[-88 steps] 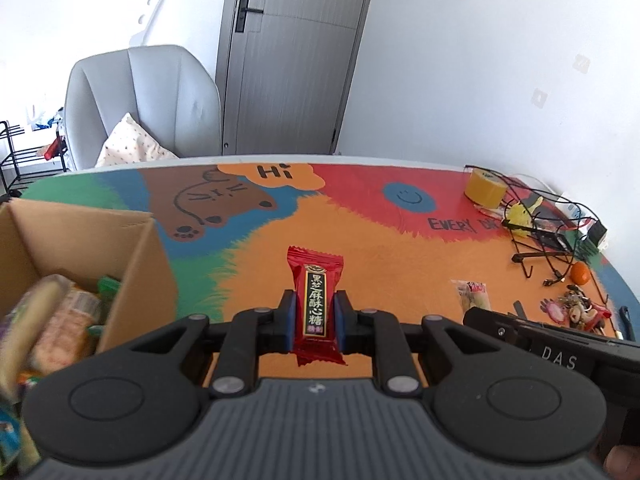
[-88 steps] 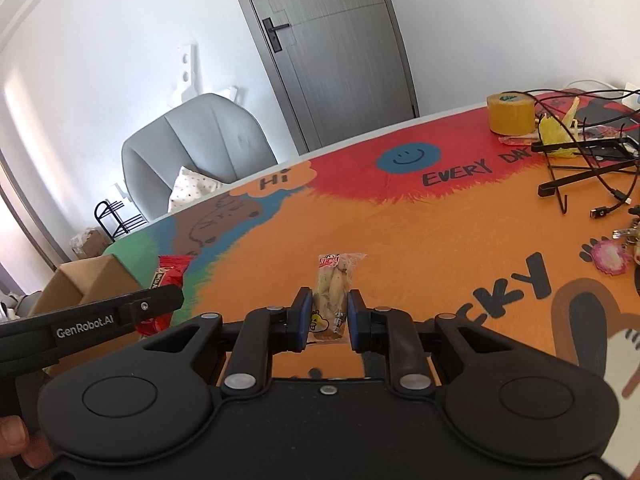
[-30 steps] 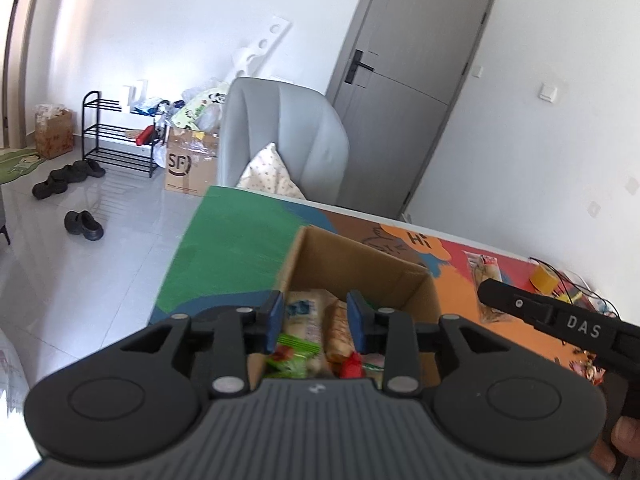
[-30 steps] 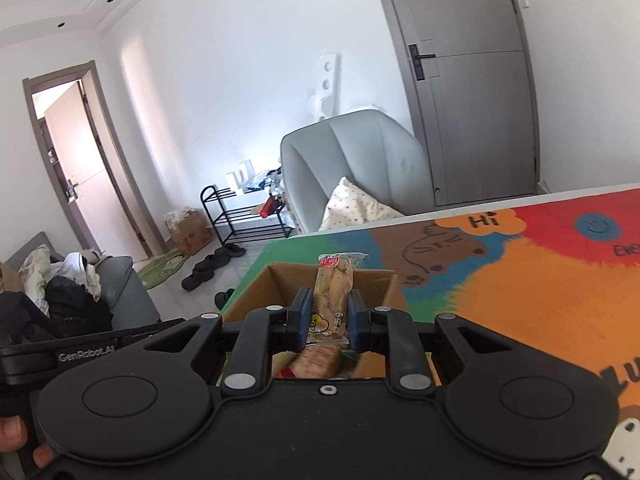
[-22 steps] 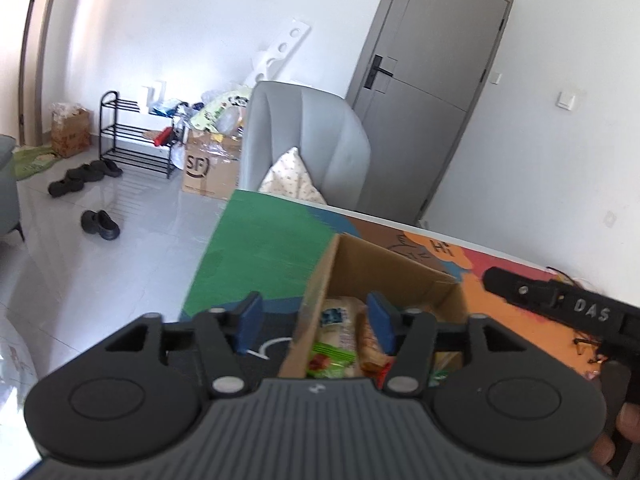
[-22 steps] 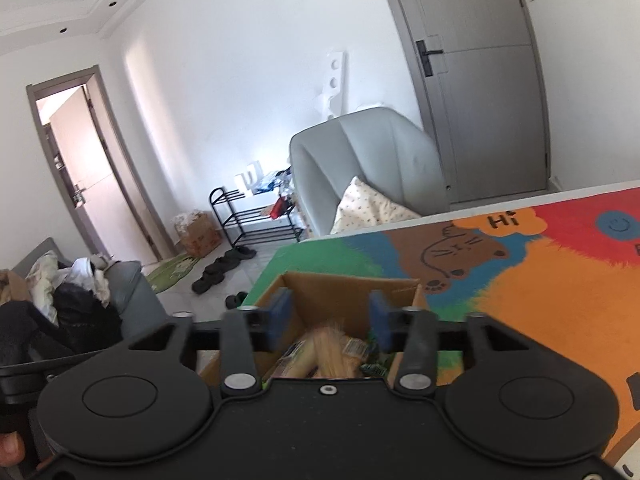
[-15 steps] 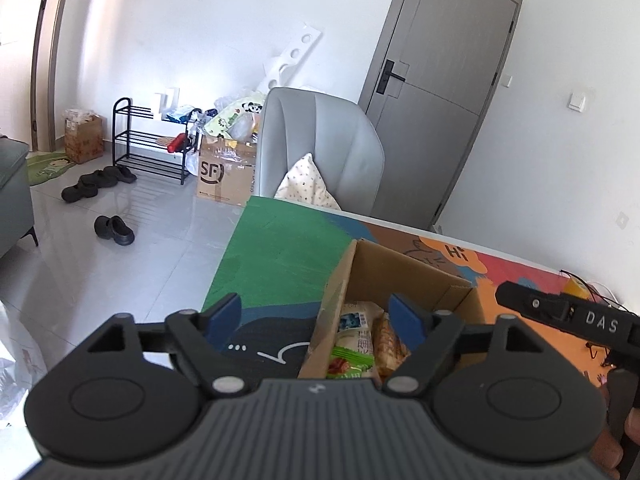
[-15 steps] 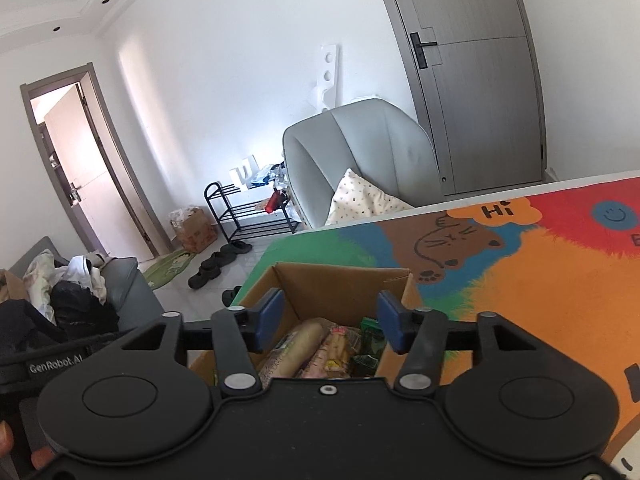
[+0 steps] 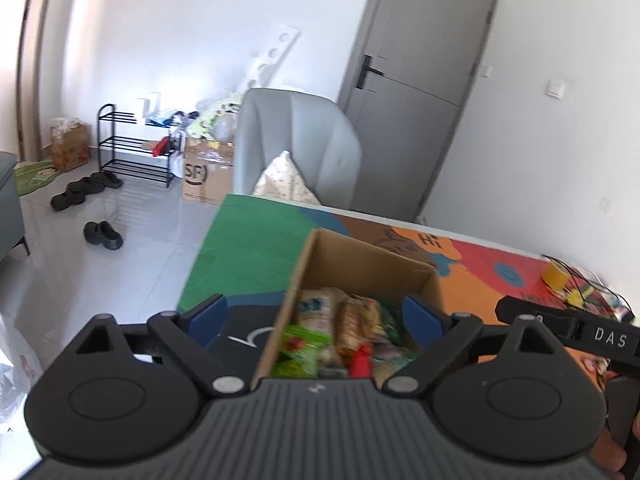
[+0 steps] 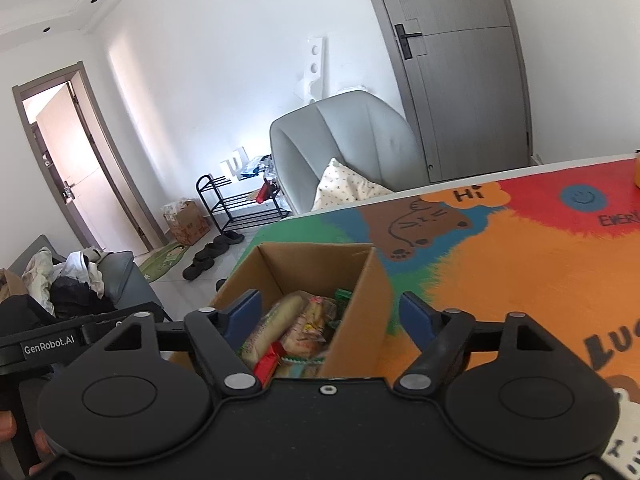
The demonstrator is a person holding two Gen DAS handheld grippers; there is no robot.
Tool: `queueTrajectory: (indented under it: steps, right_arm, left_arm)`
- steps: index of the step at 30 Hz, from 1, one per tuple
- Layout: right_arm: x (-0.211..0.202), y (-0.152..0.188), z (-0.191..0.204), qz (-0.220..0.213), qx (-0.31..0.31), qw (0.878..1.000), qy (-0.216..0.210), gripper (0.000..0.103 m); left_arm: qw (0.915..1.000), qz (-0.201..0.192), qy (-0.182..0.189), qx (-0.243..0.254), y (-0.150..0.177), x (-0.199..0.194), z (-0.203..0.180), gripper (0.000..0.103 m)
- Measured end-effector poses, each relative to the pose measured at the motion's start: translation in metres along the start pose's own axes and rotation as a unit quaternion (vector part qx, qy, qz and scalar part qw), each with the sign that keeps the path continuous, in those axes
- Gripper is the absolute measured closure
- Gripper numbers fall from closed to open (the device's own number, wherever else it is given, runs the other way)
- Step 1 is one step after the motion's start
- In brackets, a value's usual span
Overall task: Organize snacks
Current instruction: 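Open both tools over the box, dropping the candy bar and peanut pack, then withdraw both open tools away from the filled box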
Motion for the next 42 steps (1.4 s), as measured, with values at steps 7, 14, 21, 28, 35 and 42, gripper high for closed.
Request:
queueTrajectory:
  steps: [7, 14, 21, 28, 35, 42]
  right_arm:
    - [-0.036, -0.002, -0.012, -0.023, 0.003, 0.999, 0.024, 0.012]
    - [-0.064, 0.005, -0.024, -0.037, 0.014, 0.998, 0.045, 0.0]
    - [-0.081, 0.016, -0.032, -0.039, 0.017, 0.997, 0.06, 0.0]
    - [-0.094, 0.032, -0.038, -0.037, 0.025, 0.997, 0.067, 0.0]
    - [-0.109, 0.048, -0.039, -0.046, 0.024, 0.997, 0.063, 0.0]
    - [-0.133, 0.056, -0.04, -0.055, 0.029, 0.996, 0.066, 0.0]
  left_arm:
    - [0.9993, 0.005, 0.017, 0.032, 0.008, -0.012, -0.028, 0.006]
    - [0.9974, 0.007, 0.038, 0.06, 0.018, -0.023, -0.049, 0.003]
    - [0.9951, 0.008, 0.053, 0.083, 0.03, -0.026, -0.066, 0.0]
    - [0.994, 0.015, 0.047, 0.098, 0.045, -0.026, -0.067, 0.0]
    - [0.9919, 0.011, 0.043, 0.119, 0.058, -0.038, -0.07, 0.0]
    - [0.99, -0.004, 0.048, 0.133, 0.062, -0.057, -0.076, 0.0]
Point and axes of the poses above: each gripper's, at about its wrist camera, not at the fingertips, and x roughly the way its jaws point, z to its left, y to its underside, the point moved 4 cm from there along x, roughly the way its jaws point, and after that the axes turned 15 degrees about -y, right-handed, at the moved point
